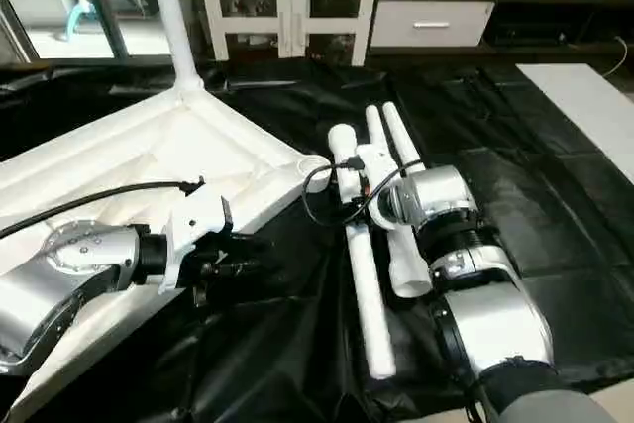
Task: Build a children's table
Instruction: Insert table leg to table base
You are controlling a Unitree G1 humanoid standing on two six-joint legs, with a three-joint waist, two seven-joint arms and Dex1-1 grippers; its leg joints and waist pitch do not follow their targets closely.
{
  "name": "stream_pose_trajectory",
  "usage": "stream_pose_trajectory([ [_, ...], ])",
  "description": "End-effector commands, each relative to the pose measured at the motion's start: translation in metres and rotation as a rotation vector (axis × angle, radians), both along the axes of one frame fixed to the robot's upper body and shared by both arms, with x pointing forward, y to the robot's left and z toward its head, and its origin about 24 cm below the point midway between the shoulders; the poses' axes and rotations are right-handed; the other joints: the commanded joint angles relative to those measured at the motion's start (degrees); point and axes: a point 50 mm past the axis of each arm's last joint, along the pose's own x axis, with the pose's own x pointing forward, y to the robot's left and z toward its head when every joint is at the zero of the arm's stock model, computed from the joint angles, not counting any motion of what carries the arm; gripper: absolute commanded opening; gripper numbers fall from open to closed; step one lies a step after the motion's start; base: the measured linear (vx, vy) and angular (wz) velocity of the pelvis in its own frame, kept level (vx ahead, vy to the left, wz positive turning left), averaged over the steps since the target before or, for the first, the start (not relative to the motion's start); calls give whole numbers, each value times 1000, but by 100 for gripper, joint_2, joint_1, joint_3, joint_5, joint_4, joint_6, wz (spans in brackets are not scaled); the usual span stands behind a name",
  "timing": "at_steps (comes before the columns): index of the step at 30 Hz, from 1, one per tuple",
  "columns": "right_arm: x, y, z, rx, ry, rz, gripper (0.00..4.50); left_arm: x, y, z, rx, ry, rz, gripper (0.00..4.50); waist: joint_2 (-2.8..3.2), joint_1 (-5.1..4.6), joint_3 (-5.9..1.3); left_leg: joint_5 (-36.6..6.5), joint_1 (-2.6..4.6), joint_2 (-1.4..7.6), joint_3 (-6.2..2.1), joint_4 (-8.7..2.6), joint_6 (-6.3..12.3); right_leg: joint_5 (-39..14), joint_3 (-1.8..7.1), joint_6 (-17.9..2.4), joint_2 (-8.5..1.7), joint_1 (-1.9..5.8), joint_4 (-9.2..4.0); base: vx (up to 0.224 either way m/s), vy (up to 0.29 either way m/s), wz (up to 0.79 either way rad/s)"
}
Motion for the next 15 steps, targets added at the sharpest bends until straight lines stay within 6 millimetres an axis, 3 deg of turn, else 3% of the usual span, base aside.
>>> stream_pose_trajectory([
  [1, -6, -11, -12, -37, 58, -47, 238, 1, -2, 4, 3, -26, -6, 157, 49, -22, -406, 248, 107, 338, -152, -346, 72, 1443, 377, -1559, -507, 319, -388, 0, 0, 0],
  [11, 6, -16, 10, 17, -36, -93, 178, 8, -1, 9, -7, -85, 23, 157, 44, -11, -442, 504, 86, 323, -154, -315, 203, 1888, 367, -1582, -491, 336, -344, 0, 0, 0],
  [15, 14, -17, 32, 115, -96, -138, 171, 26, 1, 26, -39, -233, 119, 157, 49, 6, -458, 486, 87, 320, -156, -302, 243, 1959, 372, -1588, -487, 352, -345, 0, 0, 0],
])
